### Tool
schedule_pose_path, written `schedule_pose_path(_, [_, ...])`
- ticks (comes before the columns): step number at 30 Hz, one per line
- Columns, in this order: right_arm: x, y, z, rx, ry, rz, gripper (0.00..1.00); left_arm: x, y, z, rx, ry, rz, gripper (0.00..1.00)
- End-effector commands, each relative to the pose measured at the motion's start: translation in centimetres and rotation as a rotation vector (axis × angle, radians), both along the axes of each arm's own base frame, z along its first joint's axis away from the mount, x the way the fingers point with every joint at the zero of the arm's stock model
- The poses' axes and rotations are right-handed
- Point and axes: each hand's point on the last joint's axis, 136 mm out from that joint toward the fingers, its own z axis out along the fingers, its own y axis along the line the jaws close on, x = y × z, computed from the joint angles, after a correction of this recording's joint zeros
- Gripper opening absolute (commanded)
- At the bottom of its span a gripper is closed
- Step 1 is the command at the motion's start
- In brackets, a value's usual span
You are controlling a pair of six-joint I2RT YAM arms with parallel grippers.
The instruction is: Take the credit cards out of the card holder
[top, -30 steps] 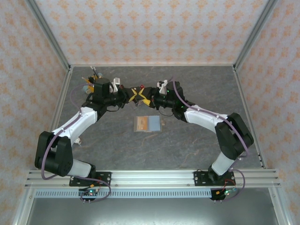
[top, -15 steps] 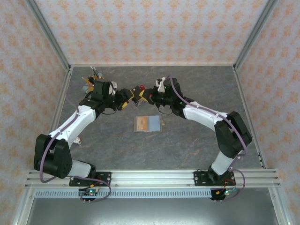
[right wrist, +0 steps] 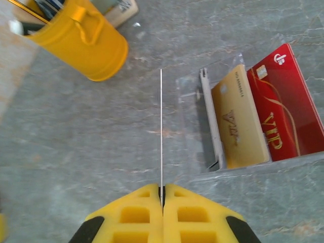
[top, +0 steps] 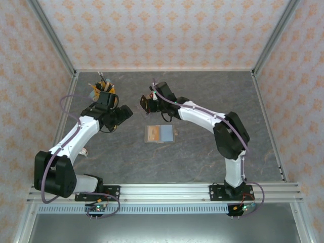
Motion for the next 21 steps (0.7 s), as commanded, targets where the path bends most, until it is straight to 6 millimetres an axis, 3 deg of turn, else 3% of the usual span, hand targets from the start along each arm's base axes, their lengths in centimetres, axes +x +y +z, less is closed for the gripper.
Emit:
schedule_pose_path(1, [2.3,-0.5,0.2,-0.110,-0.110,-0.022,0.00,-1.1,1.4,-0.5,0.055,0.024,0.020,0.90])
schedule_pose_path(7, [3.8,0.7,-1.1,-0.138,-0.129,-0.003,0.00,-1.4,1.5,-1.0,0.044,0.034,0.018,0.99])
schedule_pose_path(13, [4.8,1.3,-2.1,-0.173,-0.137,0.003,0.01,-1.5,1.0,-1.6,0.019,0.057,-0.002,1.00])
schedule_pose_path(21, [5.3,1.5,-3.4,-0.209,-0.120,0.010,0.15,-1.4,0.4,-2.0,-0.006,0.066,-0.021,1.00])
